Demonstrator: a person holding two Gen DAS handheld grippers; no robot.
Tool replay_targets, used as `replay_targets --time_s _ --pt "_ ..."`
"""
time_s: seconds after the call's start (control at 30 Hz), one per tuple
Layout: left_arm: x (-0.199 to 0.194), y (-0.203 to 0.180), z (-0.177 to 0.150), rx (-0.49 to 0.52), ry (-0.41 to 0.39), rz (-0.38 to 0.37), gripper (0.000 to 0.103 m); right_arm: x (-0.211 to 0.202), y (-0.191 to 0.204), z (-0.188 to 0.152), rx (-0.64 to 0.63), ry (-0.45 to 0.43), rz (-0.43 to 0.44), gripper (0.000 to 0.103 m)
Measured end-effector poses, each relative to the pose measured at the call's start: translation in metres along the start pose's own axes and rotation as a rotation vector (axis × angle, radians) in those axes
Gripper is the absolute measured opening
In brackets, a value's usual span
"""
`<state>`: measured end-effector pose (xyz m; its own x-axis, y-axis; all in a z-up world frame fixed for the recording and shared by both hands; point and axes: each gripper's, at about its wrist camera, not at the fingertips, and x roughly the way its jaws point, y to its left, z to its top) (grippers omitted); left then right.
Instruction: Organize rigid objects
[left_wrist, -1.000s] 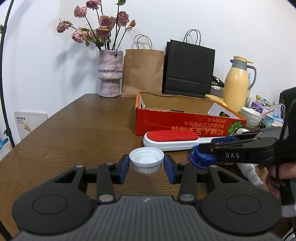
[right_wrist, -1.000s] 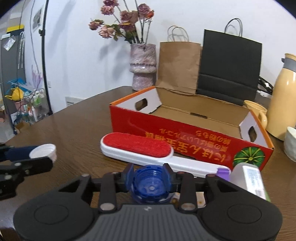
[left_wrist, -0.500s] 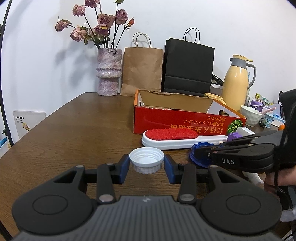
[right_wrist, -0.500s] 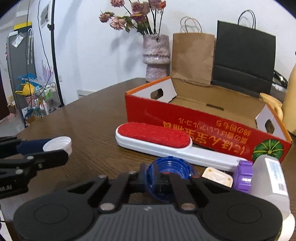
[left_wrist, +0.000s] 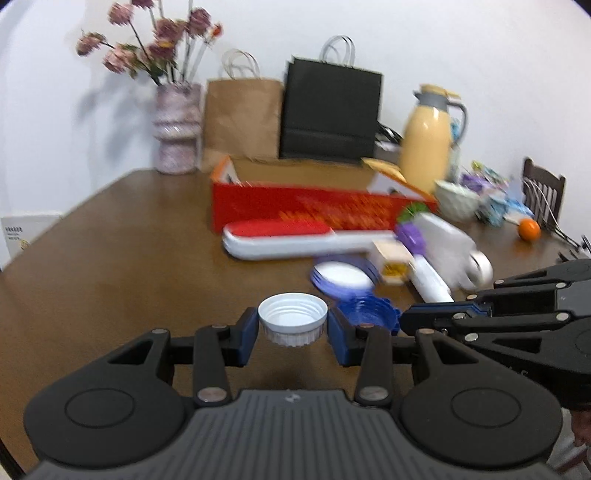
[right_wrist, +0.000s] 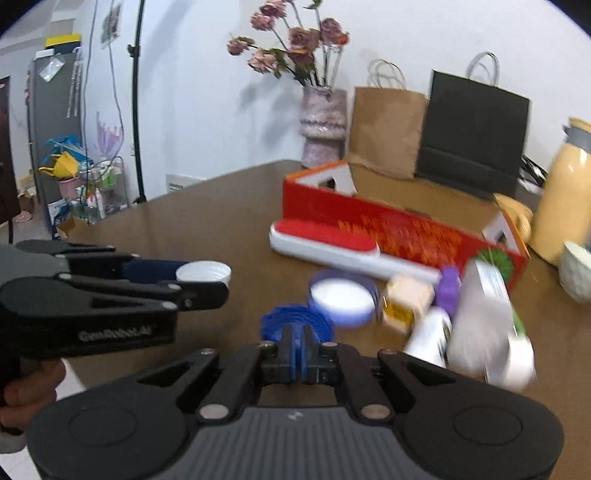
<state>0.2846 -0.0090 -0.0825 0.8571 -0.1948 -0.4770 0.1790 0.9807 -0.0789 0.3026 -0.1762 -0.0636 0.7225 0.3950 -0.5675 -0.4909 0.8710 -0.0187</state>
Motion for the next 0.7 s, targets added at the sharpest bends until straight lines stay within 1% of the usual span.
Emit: replay_targets --time_s 0.07,0.1,0.13,0.17,0.2,0.23,0.27,0.3,0.37,0.43,0.47,0.5,0.57,0.63,0.67,0.7 --pt "0.000 -0.008 -0.008 0.017 0.014 -0.003 0.041 -0.005 0.000 -0.010 0.016 0.008 -0.003 0.003" --pt "0.000 -0.012 -0.010 0.026 0.019 0.006 0.041 -0.008 0.000 -0.014 0.025 -0.003 -0.008 0.006" --pt "0.000 -0.014 -0.012 0.033 0.019 0.013 0.041 -0.013 -0.001 -0.017 0.037 -0.033 -0.018 0.009" --pt "-0.001 -0.016 -0.014 0.039 0.017 0.021 0.042 -0.018 -0.001 -0.019 0.050 -0.060 -0.025 0.025" --pt "-0.002 -0.017 -0.015 0.042 0.013 0.035 0.041 -0.021 -0.001 -0.020 0.057 -0.076 -0.026 0.053" --pt "-0.002 -0.016 -0.016 0.042 0.011 0.054 0.041 -0.025 -0.001 -0.020 0.067 -0.095 -0.028 0.059" --pt "-0.003 -0.015 -0.016 0.045 0.011 0.063 0.041 -0.025 -0.002 -0.019 0.070 -0.103 -0.026 0.068" --pt "-0.002 -0.012 -0.017 0.045 0.017 0.072 0.041 -0.026 -0.001 -0.019 0.066 -0.108 -0.009 0.070" --pt "-0.002 -0.008 -0.019 0.047 0.028 0.080 0.043 -0.021 -0.001 -0.019 0.061 -0.102 0.011 0.070" --pt "-0.001 -0.007 -0.022 0.062 0.034 0.103 0.051 -0.015 0.001 -0.021 0.059 -0.089 0.012 0.069" --pt "0.000 -0.005 -0.022 0.065 0.037 0.119 0.060 -0.009 0.001 -0.019 0.064 -0.085 0.015 0.069" --pt "0.001 -0.003 -0.023 0.061 0.044 0.127 0.065 -0.007 0.001 -0.019 0.074 -0.082 0.019 0.069" --pt "0.002 0.002 -0.024 0.047 0.051 0.114 0.063 -0.002 0.001 -0.019 0.082 -0.078 0.023 0.069" --pt "0.002 0.005 -0.024 0.047 0.045 0.120 0.057 0.004 0.001 -0.016 0.085 -0.077 0.023 0.069" --pt "0.002 0.006 -0.024 0.046 0.044 0.120 0.048 0.007 0.002 -0.015 0.084 -0.076 0.022 0.069" --pt "0.002 0.007 -0.024 0.044 0.043 0.115 0.042 0.010 0.004 -0.014 0.081 -0.074 0.022 0.069"
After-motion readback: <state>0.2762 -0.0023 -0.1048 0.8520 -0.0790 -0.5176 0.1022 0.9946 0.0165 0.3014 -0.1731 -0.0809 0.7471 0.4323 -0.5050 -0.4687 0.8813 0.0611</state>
